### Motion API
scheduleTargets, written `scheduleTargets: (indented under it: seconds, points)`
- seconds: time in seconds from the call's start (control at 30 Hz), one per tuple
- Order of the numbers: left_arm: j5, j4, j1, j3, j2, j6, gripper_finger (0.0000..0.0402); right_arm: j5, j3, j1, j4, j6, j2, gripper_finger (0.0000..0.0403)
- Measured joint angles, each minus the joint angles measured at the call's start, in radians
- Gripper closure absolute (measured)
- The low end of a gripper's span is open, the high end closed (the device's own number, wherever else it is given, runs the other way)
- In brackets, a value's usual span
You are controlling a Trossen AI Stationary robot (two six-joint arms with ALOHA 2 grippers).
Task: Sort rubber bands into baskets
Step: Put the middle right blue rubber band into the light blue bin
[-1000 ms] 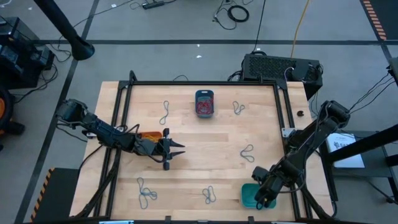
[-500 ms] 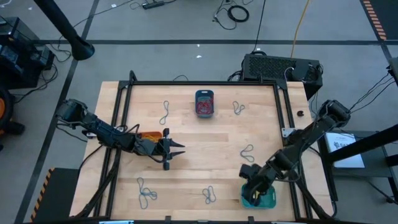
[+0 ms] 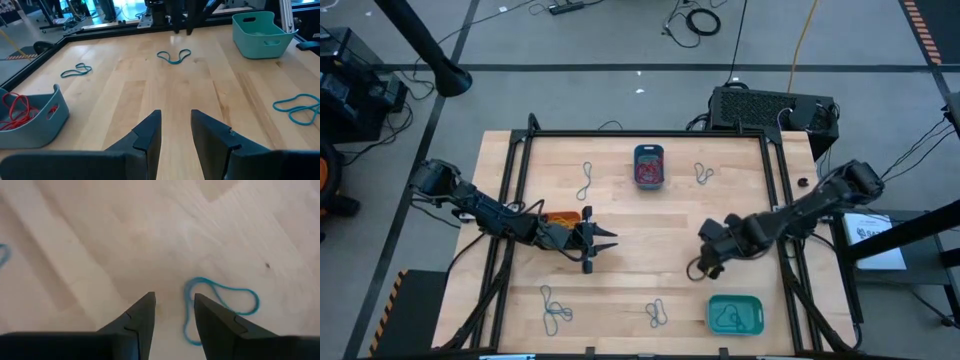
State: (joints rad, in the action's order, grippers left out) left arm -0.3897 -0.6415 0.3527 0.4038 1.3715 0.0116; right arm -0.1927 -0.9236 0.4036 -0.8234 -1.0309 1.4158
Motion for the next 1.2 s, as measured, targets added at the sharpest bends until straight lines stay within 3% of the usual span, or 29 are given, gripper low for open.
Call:
scheduleTargets:
  seconds: [0.3, 0.5, 0.83, 0.93, 1.2]
  points:
    - [0.0, 0.016, 0.0, 0.0, 0.0, 0.001, 0.0288, 0.032, 0.159, -0.038, 0.123, 0.037, 0.0, 0.0273]
    - [0.0, 0.029, 0.0, 0.0, 0.0, 0.001, 0.0288, 0.031, 0.286, -0.036, 0.299, 0.006, 0.001, 0.0273]
    - [0.0, 0.031, 0.0, 0.0, 0.0, 0.002, 0.0288, 0.009, 0.368, -0.021, 0.371, -0.021, -0.003, 0.0275]
    - [0.0, 0.031, 0.0, 0.0, 0.0, 0.002, 0.0288, 0.007, 0.369, 0.002, 0.371, -0.023, -0.003, 0.0295]
    - [0.0, 0.031, 0.0, 0.0, 0.0, 0.002, 0.0288, 0.049, 0.371, 0.064, 0.416, -0.051, -0.002, 0.0395]
